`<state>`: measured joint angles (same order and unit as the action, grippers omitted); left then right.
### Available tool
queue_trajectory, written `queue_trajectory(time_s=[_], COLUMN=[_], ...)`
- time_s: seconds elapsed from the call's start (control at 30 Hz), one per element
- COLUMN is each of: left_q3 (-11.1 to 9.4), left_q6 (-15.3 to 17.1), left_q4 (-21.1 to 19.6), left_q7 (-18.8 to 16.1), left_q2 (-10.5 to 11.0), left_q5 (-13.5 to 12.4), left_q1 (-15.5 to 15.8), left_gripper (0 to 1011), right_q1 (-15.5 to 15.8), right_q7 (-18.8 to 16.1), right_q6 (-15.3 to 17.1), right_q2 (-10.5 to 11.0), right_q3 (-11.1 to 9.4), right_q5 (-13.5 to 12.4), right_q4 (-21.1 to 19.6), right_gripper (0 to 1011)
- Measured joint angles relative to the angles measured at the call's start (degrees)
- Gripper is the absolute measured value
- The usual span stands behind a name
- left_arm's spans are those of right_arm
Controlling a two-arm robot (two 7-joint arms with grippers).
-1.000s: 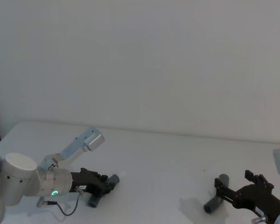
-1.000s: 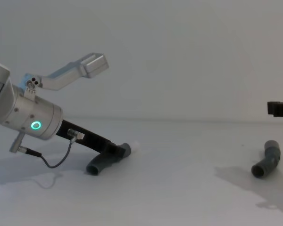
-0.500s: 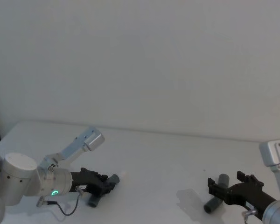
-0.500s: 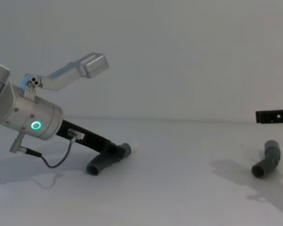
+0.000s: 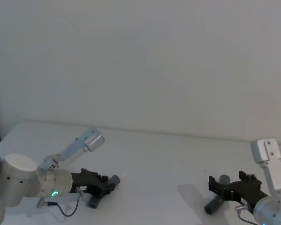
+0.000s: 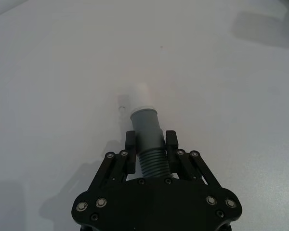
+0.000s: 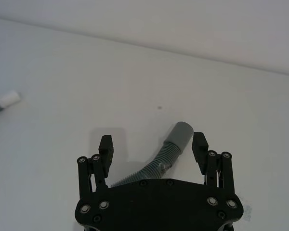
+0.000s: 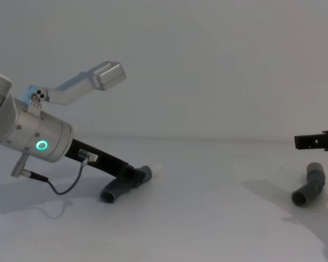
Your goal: Use both hands to pick up one end of the pipe from the table, align the ends, and insert them.
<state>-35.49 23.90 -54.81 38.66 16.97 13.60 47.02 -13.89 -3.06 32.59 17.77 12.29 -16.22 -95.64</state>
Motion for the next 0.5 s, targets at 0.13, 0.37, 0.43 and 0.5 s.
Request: queue_trajectory(time_s=[0.13,0.37,0.43,0.5], left_q3=[0.00,0.00,0.00,0.00], left_q6=[0.00,0.00,0.00,0.00], left_q4=[0.00,0.00,0.00,0.00], left_q7=[0.00,0.00,0.00,0.00], left_q2=[0.00,0.00,0.00,0.00], left_q5=[0.00,0.00,-0.01,-0.01], left_q1=[0.00,0.00,0.00,0.00], left_gripper=[330,330,330,330], right_q1=[-0.75,-2.29,-2.68,-3.32], right_q7=[1.07,2.03,2.11,2.33], right_q6=[-0.02,0.08,0.11,0.13], right_q2=[-0.79,-2.06,-2.31,-2.70], right_q3=[0.29,0.82,0.92,1.08], right_q5=[0.86,1.92,2.08,2.42], right_q4=[1.46,4.29,4.96,6.04], right_gripper=[1001,1001,1000,1001])
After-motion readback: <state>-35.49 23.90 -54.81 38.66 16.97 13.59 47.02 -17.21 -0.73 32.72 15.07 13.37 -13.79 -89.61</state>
